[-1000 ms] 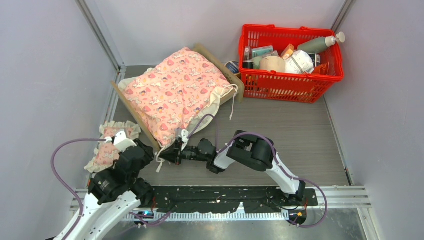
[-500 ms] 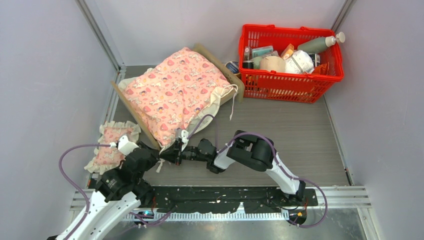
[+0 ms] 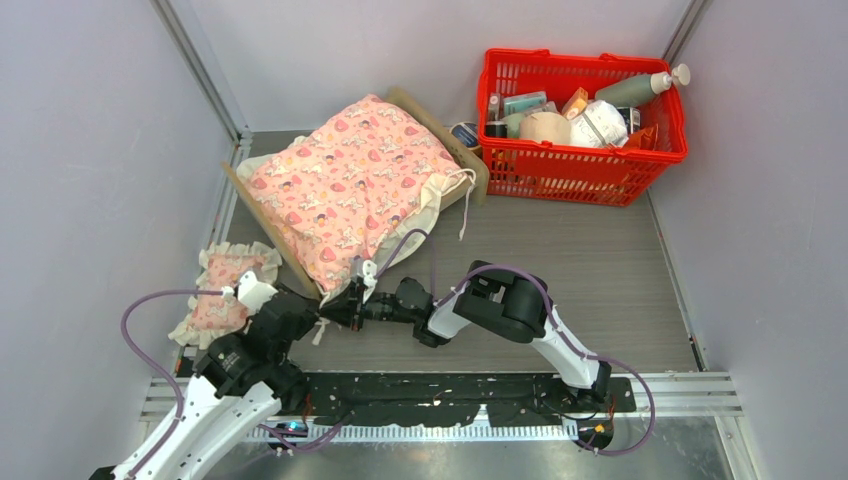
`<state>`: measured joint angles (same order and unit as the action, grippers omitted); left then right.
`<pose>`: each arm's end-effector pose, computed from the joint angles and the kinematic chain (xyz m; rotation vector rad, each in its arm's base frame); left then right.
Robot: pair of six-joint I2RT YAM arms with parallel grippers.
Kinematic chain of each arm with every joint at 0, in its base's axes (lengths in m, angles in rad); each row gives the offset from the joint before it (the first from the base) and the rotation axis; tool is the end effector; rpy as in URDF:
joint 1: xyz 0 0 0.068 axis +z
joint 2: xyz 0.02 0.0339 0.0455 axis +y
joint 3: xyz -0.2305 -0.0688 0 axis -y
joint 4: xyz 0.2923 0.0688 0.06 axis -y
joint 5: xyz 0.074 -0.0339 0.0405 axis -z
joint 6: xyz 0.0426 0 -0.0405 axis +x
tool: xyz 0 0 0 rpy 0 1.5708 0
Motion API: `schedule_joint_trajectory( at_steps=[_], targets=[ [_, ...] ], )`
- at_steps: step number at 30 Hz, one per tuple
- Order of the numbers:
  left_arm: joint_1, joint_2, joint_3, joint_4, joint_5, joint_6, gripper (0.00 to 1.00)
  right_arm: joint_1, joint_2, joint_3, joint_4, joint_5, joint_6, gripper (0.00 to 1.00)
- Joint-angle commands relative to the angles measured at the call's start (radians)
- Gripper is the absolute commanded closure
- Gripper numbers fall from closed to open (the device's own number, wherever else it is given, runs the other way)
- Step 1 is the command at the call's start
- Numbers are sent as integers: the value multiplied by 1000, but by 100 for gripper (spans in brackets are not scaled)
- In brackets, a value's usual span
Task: Set up the pet bed
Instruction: Tie the ropes to the bed frame.
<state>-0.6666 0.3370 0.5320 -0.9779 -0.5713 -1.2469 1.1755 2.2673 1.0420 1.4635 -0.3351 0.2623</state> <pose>0.1364 -0.0780 0.2277 -0.8931 2.0458 -0.3779 0.1543 0.4062 0.0626 -0.9282 1.1752 1.4126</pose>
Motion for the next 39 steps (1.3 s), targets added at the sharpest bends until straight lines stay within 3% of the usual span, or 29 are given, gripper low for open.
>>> schedule_joint_trajectory(
  at_steps=[1, 3, 9, 12, 15, 18, 26, 33, 35, 39],
  targets=[
    [-3, -22, -32, 4, -40, -64, 73, -4, -24, 3, 155, -9, -27, 95],
    [-3, -31, -49, 24, -39, -68, 80, -4, -27, 2, 155, -10, -25, 95],
    [-3, -20, -51, 20, -39, -70, 85, -4, -28, -3, 155, -7, -26, 95],
    [-2, -25, -54, 24, -49, -65, 100, -4, -27, -1, 155, -5, -20, 95],
    [-2, -37, -58, 24, -66, -58, 100, -4, -31, -8, 155, 16, -1, 92],
    [-2, -41, -54, 13, -92, -59, 100, -4, -43, -32, 155, 44, 19, 79],
    [-2, -30, -48, 22, -148, -43, 100, 3, -97, -136, 155, 132, 70, 66],
    [-2, -27, -25, 6, -194, -19, 100, 4, -146, -219, 147, 205, 195, 64],
    [-2, -26, -13, 13, -208, -4, 100, 6, -171, -255, 106, 290, 325, 64],
    [-2, -15, -12, 72, -193, 59, 100, 45, -183, -286, -16, 427, 412, 64]
  ],
)
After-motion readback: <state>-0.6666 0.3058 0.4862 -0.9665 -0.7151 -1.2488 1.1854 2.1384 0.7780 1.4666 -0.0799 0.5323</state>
